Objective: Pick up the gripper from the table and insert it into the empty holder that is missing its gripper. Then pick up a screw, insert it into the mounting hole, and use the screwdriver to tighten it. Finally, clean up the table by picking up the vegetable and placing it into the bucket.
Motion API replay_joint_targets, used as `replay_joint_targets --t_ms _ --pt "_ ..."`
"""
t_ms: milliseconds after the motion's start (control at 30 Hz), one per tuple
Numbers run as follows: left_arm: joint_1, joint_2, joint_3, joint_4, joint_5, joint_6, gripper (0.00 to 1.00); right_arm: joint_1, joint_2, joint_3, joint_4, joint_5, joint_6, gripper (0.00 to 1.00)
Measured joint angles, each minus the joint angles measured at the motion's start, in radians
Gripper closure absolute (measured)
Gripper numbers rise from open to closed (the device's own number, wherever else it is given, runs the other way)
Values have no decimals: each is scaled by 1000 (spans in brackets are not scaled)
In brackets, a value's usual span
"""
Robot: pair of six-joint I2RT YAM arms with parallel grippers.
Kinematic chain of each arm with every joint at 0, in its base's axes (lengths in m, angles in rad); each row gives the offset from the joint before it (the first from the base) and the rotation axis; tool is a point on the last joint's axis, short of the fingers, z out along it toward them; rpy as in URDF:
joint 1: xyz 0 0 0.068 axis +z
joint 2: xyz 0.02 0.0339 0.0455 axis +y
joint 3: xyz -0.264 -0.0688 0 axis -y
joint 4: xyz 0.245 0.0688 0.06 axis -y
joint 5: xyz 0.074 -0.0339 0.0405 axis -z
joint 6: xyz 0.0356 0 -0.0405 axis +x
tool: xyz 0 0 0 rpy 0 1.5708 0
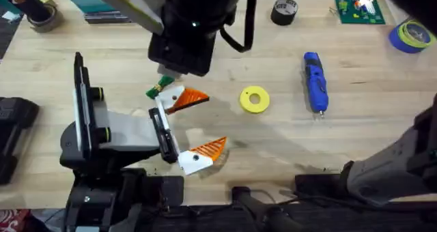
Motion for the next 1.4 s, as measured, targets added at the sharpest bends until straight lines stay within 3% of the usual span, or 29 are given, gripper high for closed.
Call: replay_joint_targets --t_ms 1400 --pt "0 0 0 0 0 0 15 38 5 2 -80 -29 -66 996"
